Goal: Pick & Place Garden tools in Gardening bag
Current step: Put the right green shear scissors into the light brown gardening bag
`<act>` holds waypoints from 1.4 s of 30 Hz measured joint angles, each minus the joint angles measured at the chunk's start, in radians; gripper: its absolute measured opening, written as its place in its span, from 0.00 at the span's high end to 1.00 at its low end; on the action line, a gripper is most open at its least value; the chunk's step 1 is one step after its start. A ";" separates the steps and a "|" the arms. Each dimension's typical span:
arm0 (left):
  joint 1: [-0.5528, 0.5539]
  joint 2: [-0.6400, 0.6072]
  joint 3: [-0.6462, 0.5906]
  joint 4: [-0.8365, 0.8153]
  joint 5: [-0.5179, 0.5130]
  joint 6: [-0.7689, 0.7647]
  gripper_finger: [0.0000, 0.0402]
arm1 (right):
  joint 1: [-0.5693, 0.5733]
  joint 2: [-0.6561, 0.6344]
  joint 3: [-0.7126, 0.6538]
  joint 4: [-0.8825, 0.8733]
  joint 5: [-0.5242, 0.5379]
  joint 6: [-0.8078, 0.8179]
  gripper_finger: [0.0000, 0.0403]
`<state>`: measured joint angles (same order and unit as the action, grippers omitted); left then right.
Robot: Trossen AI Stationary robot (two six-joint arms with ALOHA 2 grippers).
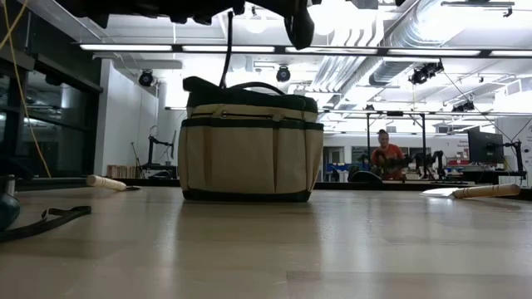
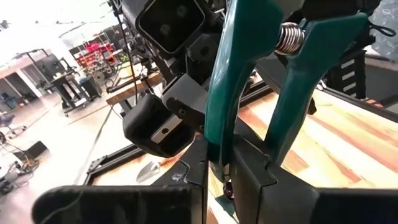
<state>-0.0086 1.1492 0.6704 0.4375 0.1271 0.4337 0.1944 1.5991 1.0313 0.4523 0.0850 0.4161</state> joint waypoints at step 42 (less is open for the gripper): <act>0.002 -0.003 0.001 0.004 -0.080 0.041 0.92 | 0.014 -0.015 -0.002 -0.102 -0.118 0.159 0.69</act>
<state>-0.0067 1.1465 0.6712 0.4416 0.0471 0.4745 0.2089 1.5837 1.0294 0.3504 -0.0330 0.5747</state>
